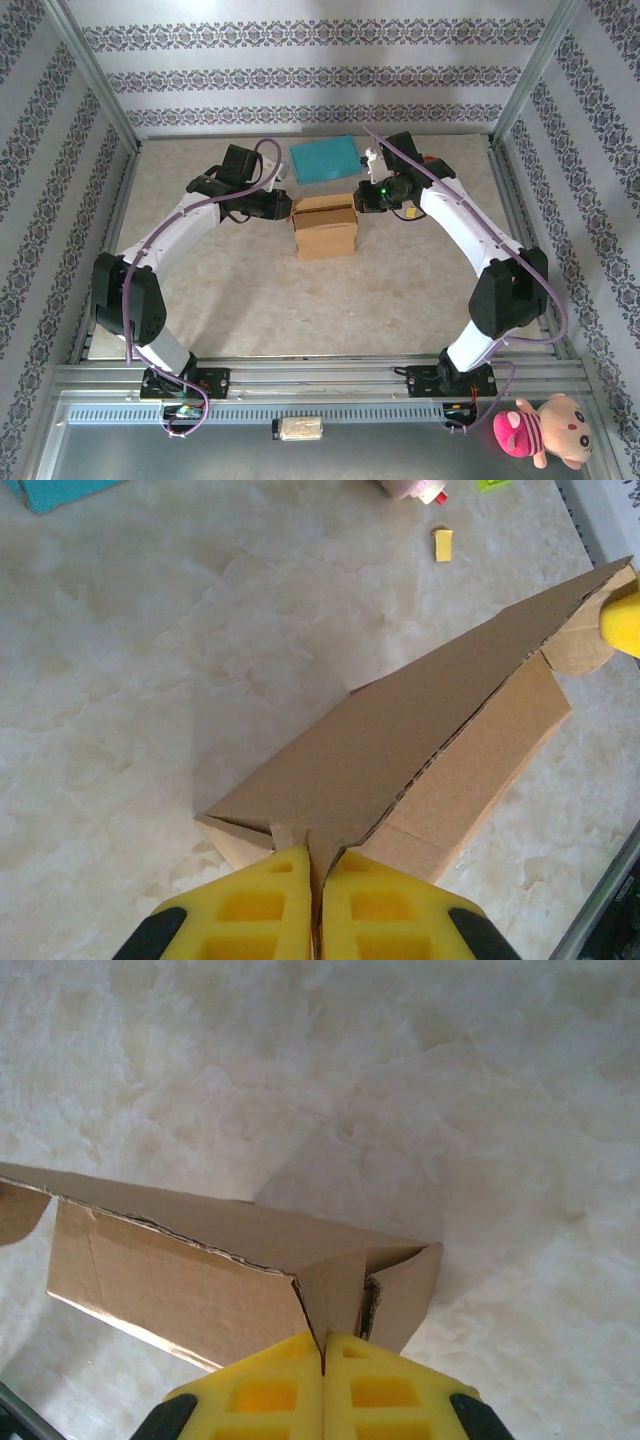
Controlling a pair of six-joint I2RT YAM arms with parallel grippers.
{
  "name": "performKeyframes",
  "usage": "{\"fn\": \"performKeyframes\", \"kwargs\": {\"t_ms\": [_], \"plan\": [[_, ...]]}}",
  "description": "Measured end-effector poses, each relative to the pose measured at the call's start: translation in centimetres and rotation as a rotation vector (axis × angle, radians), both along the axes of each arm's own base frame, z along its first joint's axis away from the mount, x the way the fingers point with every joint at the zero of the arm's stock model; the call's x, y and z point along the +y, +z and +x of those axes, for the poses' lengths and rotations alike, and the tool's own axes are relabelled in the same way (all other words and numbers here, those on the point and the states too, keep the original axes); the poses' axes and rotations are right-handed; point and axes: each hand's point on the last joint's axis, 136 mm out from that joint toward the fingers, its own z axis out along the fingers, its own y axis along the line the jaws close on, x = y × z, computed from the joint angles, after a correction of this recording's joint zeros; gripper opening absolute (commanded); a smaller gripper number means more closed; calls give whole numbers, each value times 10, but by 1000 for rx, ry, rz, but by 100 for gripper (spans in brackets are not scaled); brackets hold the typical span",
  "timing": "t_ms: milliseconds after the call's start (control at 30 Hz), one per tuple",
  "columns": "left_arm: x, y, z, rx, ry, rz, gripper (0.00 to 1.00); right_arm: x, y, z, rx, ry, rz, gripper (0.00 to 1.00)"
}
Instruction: Fold the paper box
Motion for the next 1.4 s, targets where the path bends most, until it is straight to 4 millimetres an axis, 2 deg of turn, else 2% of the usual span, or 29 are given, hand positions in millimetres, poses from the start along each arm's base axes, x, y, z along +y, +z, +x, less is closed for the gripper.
{"fn": "performKeyframes", "kwargs": {"t_ms": [267,700,1067,1400], "plan": [[0,0,5,19,38,-6,8,1,-4,4,18,-55,30,6],[0,0,11,42,76,-20,9,2,-15,9,-67,-45,-10,4],[-2,-2,14,157,202,-88,9,6,-18,16,-106,-99,20,4],[0,-8,20,193,304,-64,9,8,-21,19,-117,-129,34,4]]}}
